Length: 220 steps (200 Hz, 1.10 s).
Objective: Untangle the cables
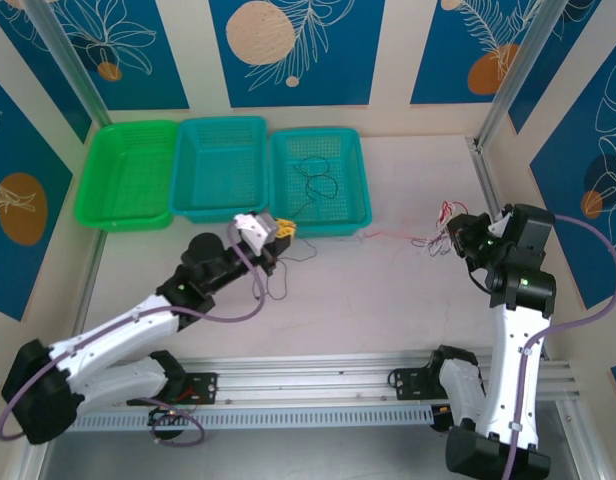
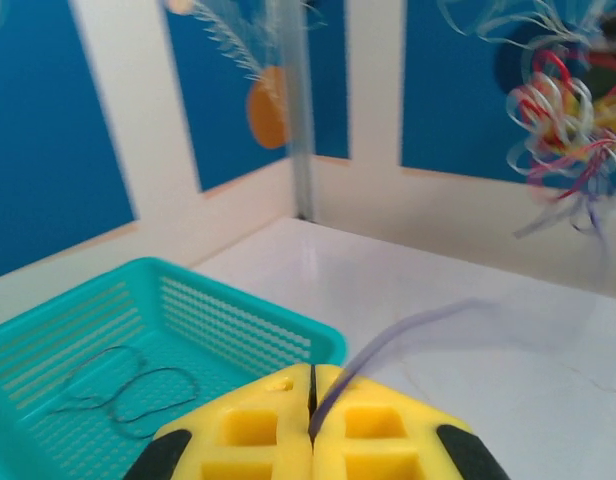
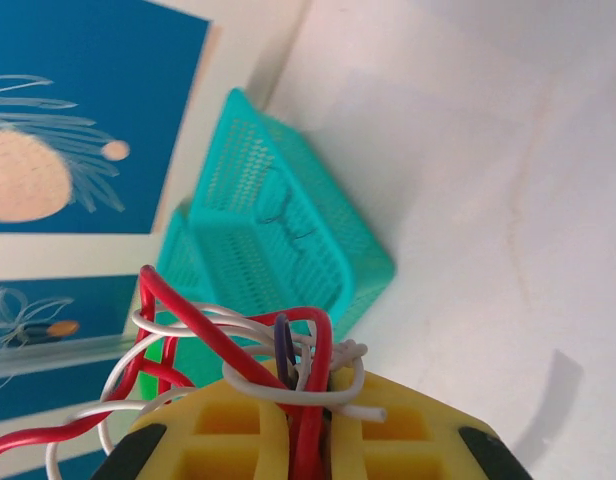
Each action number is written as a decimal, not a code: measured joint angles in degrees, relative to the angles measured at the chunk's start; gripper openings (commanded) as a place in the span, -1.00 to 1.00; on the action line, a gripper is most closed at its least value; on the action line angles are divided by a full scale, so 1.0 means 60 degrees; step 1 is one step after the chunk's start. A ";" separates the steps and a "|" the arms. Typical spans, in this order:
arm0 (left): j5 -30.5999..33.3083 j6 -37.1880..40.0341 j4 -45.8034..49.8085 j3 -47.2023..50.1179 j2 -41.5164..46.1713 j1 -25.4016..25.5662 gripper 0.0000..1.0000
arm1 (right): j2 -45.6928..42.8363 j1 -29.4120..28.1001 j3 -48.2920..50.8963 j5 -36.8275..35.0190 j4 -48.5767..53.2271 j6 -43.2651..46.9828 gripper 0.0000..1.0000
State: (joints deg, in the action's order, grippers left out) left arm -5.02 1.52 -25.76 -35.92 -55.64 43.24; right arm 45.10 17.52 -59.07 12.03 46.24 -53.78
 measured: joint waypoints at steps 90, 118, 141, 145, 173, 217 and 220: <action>0.0597 -0.1956 0.3042 -0.1650 0.1104 -0.1147 -1.00 | -0.0229 -0.0448 0.1035 -0.1086 0.0106 0.0419 -1.00; 0.0364 -0.1985 0.3468 -0.3727 0.0208 -0.1162 -1.00 | -0.0259 -0.1894 0.2404 -0.1417 -0.0291 0.0106 -1.00; 0.0237 -0.1865 0.3523 -0.5628 -0.0699 -0.1173 -1.00 | -0.0248 -0.3122 0.3413 -0.1759 -0.0495 -0.0291 -1.00; 0.0219 -0.1829 0.3544 -0.5941 -0.0874 -0.1173 -1.00 | -0.0244 -0.3289 0.3541 -0.1807 -0.0539 -0.0372 -1.00; 0.0011 -0.1592 0.3738 -0.8189 -0.2109 -0.1198 -1.00 | -0.0229 -0.3909 0.4022 -0.2065 -0.0834 -0.0725 -1.00; -0.0262 -0.1115 0.4401 -1.2411 -0.4309 -0.1570 -1.00 | -0.0208 -0.4091 0.4047 -0.2310 -0.1144 -0.0860 -1.00; -0.0295 -0.1067 0.4473 -1.2783 -0.4517 -0.1610 -1.00 | -0.0189 -0.4098 0.4047 -0.2317 -0.1155 -0.0860 -1.00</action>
State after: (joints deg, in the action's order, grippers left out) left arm -6.79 -4.89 1.08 -112.62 -82.74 33.58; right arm 43.97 -7.07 -34.79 -1.87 39.31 -58.94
